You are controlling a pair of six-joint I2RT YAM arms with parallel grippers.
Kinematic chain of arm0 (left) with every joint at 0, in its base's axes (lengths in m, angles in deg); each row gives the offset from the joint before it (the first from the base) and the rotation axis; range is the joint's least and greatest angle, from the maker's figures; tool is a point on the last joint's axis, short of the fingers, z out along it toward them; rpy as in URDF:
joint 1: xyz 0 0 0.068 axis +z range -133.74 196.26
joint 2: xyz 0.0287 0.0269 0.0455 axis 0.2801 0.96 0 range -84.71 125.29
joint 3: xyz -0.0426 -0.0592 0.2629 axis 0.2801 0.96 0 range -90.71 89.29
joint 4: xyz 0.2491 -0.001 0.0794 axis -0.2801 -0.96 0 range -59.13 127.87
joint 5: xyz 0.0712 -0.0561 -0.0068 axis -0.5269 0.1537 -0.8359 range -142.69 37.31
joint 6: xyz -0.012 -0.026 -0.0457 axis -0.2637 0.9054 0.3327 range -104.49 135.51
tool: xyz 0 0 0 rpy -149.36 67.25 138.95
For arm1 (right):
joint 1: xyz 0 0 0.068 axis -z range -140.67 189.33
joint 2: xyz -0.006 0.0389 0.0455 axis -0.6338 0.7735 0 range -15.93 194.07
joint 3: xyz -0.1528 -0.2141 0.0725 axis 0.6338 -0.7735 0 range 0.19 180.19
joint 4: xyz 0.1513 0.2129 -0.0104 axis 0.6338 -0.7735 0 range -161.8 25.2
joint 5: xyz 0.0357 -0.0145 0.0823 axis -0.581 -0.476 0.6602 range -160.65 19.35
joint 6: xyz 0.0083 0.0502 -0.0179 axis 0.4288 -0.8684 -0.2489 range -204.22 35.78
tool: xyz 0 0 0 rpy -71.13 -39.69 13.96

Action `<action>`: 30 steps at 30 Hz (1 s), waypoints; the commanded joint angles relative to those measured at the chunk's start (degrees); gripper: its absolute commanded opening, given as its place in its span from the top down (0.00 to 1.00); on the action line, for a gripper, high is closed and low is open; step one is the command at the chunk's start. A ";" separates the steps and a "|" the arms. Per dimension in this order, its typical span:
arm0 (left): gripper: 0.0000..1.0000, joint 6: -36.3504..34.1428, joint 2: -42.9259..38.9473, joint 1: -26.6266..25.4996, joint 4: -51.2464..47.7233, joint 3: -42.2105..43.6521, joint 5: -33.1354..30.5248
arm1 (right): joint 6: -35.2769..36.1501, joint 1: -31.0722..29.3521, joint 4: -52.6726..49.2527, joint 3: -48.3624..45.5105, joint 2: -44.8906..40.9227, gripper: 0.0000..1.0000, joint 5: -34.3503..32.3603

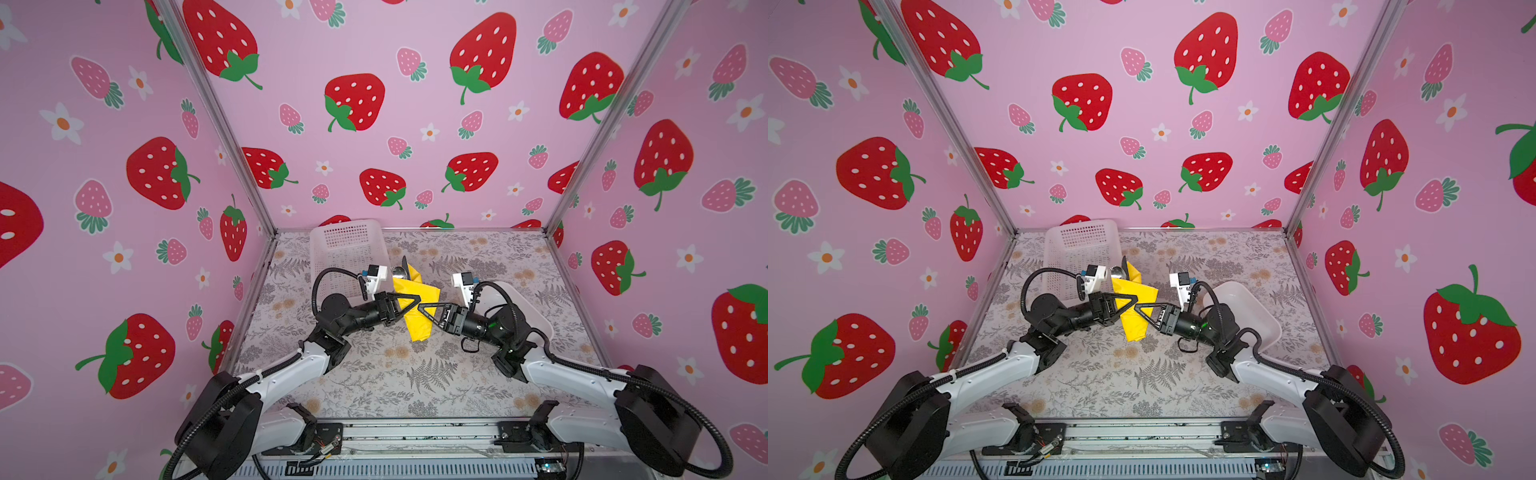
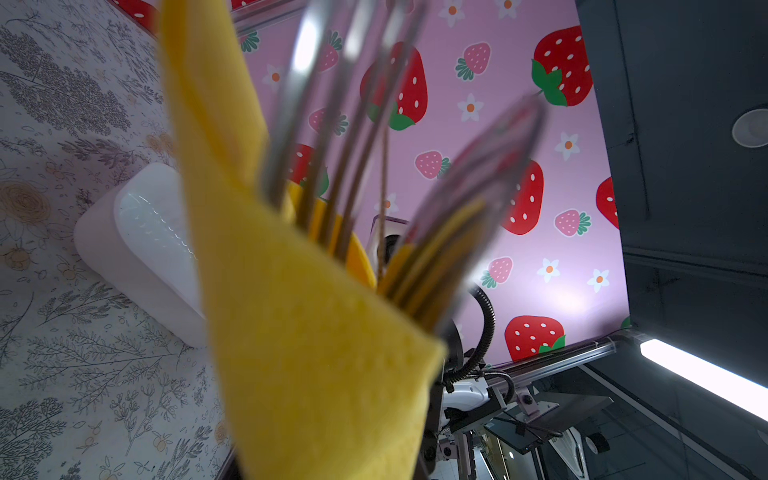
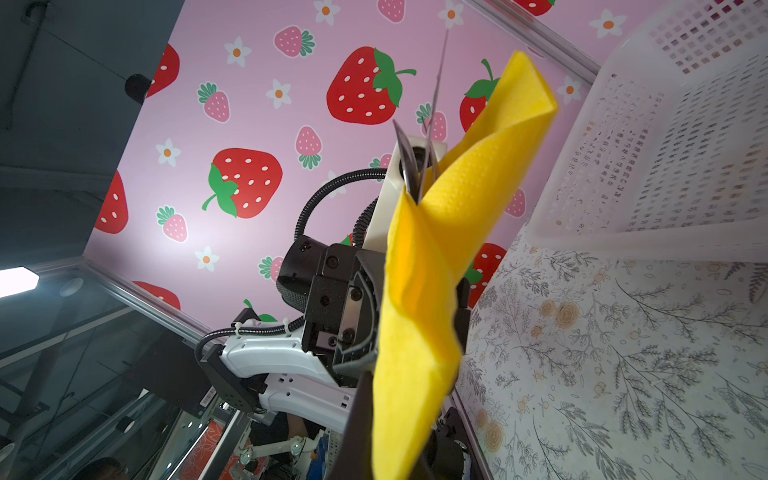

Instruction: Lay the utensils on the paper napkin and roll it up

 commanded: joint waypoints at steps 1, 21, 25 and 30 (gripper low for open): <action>0.93 -0.08 -1.91 -0.18 3.37 -1.04 -0.64 | 0.17 0.03 0.86 0.79 -1.41 0.94 -0.49; 1.00 -12.29 -8.95 -0.18 -7.19 -1.96 -1.64 | 10.26 -0.01 -22.30 4.42 -11.03 0.70 -8.97; 1.00 -14.94 -10.50 -0.13 -8.24 -0.98 -4.03 | 14.15 -0.01 -30.47 6.83 -14.89 0.61 -12.81; 1.00 -18.32 -12.68 -0.04 -8.49 0.67 -7.48 | 19.32 0.01 -39.23 9.78 -19.86 0.58 -15.16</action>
